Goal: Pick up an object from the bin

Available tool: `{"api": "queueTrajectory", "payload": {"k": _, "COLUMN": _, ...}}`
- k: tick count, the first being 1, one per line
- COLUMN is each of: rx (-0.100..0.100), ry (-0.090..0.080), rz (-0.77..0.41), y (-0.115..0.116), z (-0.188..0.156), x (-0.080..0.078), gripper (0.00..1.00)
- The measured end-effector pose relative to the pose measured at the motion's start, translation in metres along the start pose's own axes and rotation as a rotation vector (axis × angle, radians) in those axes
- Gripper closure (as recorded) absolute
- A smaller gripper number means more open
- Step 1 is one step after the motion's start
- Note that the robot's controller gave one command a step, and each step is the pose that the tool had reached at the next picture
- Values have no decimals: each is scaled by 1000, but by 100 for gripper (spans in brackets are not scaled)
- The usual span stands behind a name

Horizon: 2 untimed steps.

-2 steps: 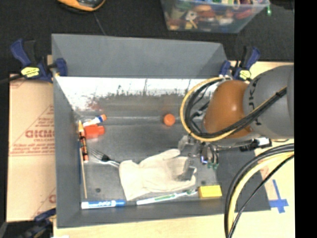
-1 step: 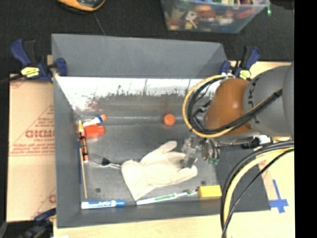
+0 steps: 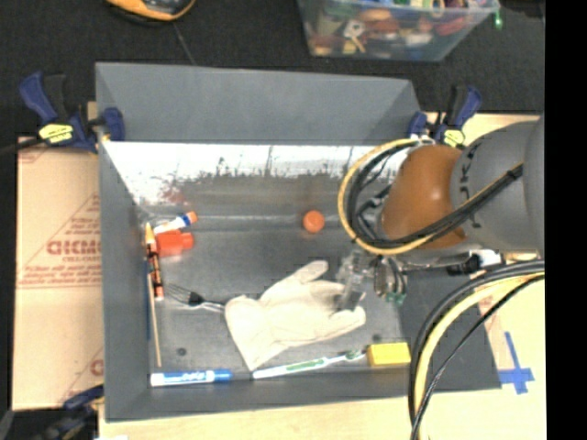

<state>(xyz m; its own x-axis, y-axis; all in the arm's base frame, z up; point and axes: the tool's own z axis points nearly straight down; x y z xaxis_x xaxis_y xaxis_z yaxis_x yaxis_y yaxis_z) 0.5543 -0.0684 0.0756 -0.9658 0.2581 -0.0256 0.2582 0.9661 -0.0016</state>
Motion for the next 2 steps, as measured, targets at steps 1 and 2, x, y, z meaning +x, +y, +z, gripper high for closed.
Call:
{"api": "queueTrajectory", "payload": {"k": 1, "rx": 0, "ry": -6, "rz": -22, "y": -1, "z": -192, "x": 5, "gripper": 100}}
{"api": "queueTrajectory", "payload": {"k": 2, "rx": 0, "ry": -3, "rz": -24, "y": -2, "z": -191, "x": 6, "gripper": 100}}
